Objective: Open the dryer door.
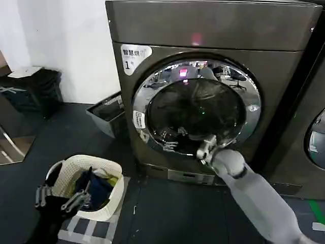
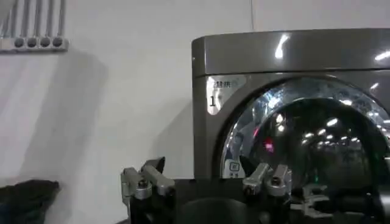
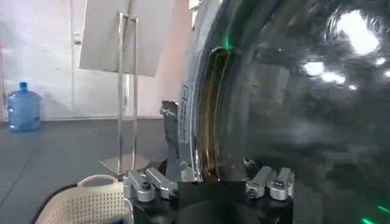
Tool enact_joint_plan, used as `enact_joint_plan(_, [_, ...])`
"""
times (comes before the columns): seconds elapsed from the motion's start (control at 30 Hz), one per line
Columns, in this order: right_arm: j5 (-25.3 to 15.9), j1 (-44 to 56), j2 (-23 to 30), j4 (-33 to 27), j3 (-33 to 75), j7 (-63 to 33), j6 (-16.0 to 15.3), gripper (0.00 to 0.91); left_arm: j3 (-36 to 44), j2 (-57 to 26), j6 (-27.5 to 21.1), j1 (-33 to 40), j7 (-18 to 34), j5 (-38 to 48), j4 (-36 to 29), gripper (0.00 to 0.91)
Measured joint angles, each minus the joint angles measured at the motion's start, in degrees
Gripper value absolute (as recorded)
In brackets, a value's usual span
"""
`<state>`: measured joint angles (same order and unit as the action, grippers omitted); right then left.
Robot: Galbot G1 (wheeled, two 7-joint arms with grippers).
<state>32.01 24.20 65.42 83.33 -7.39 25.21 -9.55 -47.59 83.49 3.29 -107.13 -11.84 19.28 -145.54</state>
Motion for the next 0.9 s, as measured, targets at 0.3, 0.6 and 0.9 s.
enact_joint_plan(0.3, [-0.6, -3.6, 4.4, -4.3, -2.9, -0.5, 0.2, 0.907, 0.1, 0.3, 0.0, -0.6, 0.0, -0.4, -0.3, 0.907])
enact_joint_plan(0.6, [-0.4, -5.6, 6.6, -5.2, -3.4, 0.5, -0.2, 0.907, 0.7, 0.5, -0.9, -0.4, -0.2, -0.9, -0.2, 0.907])
enact_joint_plan(0.9, [1.4, -4.3, 4.0, -2.2, -2.3, 9.5, -1.2, 0.907, 0.0, -0.9, -4.7, 1.0, -1.9, 0.1, 0.1, 0.907])
